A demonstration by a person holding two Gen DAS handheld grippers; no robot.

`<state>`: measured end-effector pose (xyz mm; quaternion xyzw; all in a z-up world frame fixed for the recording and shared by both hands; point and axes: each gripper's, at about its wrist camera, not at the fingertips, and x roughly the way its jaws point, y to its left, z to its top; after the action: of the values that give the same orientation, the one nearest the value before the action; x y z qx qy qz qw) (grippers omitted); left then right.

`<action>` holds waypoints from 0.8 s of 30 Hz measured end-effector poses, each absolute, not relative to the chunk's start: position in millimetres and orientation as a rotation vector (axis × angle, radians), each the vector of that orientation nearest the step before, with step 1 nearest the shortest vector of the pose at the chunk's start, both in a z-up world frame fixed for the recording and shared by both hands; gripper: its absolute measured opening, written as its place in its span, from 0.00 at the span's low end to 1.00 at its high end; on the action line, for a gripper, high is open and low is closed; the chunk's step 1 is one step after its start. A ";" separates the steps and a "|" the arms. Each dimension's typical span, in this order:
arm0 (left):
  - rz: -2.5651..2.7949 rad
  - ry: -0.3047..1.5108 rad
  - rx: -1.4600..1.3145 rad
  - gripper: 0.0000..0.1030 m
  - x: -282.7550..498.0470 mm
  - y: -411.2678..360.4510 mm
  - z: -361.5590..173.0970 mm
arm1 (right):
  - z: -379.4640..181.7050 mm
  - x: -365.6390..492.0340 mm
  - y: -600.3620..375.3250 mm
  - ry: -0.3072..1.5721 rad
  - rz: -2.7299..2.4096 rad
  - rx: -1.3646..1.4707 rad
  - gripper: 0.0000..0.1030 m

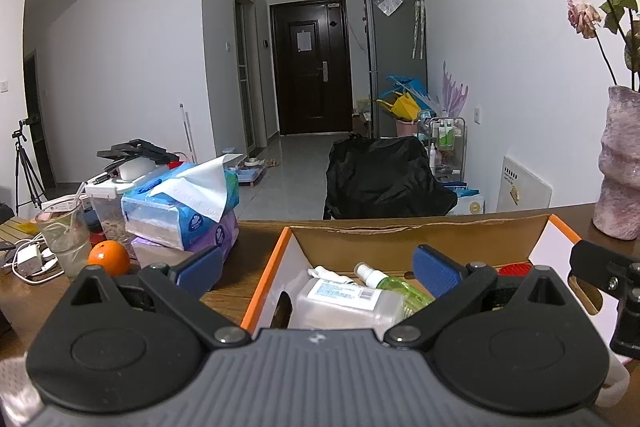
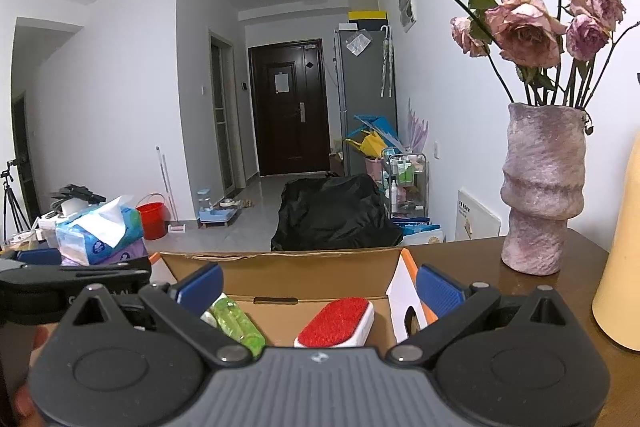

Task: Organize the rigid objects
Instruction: 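Withdraw both tools from the box toward the blue cap and white cap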

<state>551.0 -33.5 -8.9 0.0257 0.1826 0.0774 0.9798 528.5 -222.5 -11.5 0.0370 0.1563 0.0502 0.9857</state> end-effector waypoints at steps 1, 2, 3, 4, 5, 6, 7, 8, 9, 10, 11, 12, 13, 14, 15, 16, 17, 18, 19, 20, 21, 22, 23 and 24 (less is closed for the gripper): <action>0.155 0.368 0.051 1.00 548.6 -33.2 -8.6 | -11.5 525.6 -222.6 0.314 0.101 0.073 1.00; 0.154 0.369 0.050 1.00 546.1 -33.0 -8.3 | -11.6 522.8 -222.7 0.314 0.102 0.071 1.00; 0.153 0.370 0.048 1.00 543.3 -32.8 -8.0 | -11.2 519.6 -222.8 0.314 0.102 0.069 1.00; 0.151 0.370 0.046 1.00 540.0 -32.4 -7.8 | -11.1 515.9 -222.8 0.314 0.102 0.067 1.00; 0.148 0.371 0.045 1.00 537.0 -31.9 -7.6 | -11.0 512.7 -222.9 0.314 0.102 0.066 1.00; 0.146 0.371 0.044 1.00 533.5 -31.9 -7.6 | -10.9 509.3 -223.1 0.315 0.103 0.065 1.00; 0.145 0.371 0.046 1.00 530.0 -32.3 -7.5 | -10.9 506.3 -223.0 0.315 0.103 0.064 1.00; 0.144 0.371 0.047 1.00 526.6 -32.5 -7.7 | -10.7 502.6 -223.3 0.315 0.103 0.063 1.00; 0.143 0.372 0.049 1.00 522.8 -33.0 -7.6 | -10.6 499.0 -223.5 0.315 0.103 0.063 1.00; 0.141 0.373 0.051 1.00 519.2 -33.3 -7.7 | -10.6 495.6 -223.7 0.316 0.103 0.063 1.00; 0.140 0.374 0.051 1.00 515.4 -33.5 -7.9 | -10.5 492.4 -223.9 0.316 0.103 0.063 1.00; 0.139 0.374 0.051 1.00 511.8 -33.6 -7.9 | -10.4 488.5 -224.0 0.317 0.103 0.062 1.00; 0.137 0.375 0.052 1.00 508.2 -33.5 -7.8 | -10.2 484.9 -223.9 0.318 0.103 0.062 1.00; 0.136 0.376 0.052 1.00 504.5 -33.1 -7.7 | -10.0 480.6 -223.9 0.318 0.104 0.062 1.00; 0.135 0.376 0.051 1.00 500.6 -32.4 -7.3 | -10.0 477.5 -224.3 0.318 0.105 0.063 1.00; 0.134 0.377 0.051 1.00 496.6 -32.0 -7.3 | -9.9 473.3 -224.5 0.319 0.104 0.064 1.00; 0.132 0.379 0.051 1.00 492.9 -31.7 -7.4 | -10.0 470.4 -224.7 0.320 0.104 0.065 1.00; 0.131 0.380 0.050 1.00 489.2 -31.3 -7.8 | -10.0 466.9 -224.8 0.322 0.105 0.067 1.00; 0.131 0.382 0.050 1.00 485.8 -31.1 -7.8 | -10.2 462.6 -224.9 0.325 0.107 0.071 1.00; 0.131 0.385 0.050 1.00 482.1 -30.9 -7.7 | -10.3 458.9 -224.9 0.328 0.110 0.072 1.00; 0.129 0.387 0.050 1.00 477.7 -30.6 -7.8 | -10.5 455.2 -224.2 0.330 0.112 0.070 1.00; 0.128 0.388 0.050 1.00 474.1 -29.5 -8.0 | -10.7 450.6 -223.1 0.331 0.115 0.066 1.00; 0.126 0.390 0.051 1.00 470.3 -28.9 -8.0 | -10.1 447.6 -223.0 0.332 0.117 0.063 1.00; 0.125 0.391 0.051 1.00 466.5 -28.5 -7.9 | -10.1 443.2 -222.1 0.333 0.120 0.060 1.00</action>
<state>466.5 -28.5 -7.9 0.0255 0.1940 0.0622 0.9787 443.2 -222.1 -10.1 0.0299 0.1655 0.0596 0.9840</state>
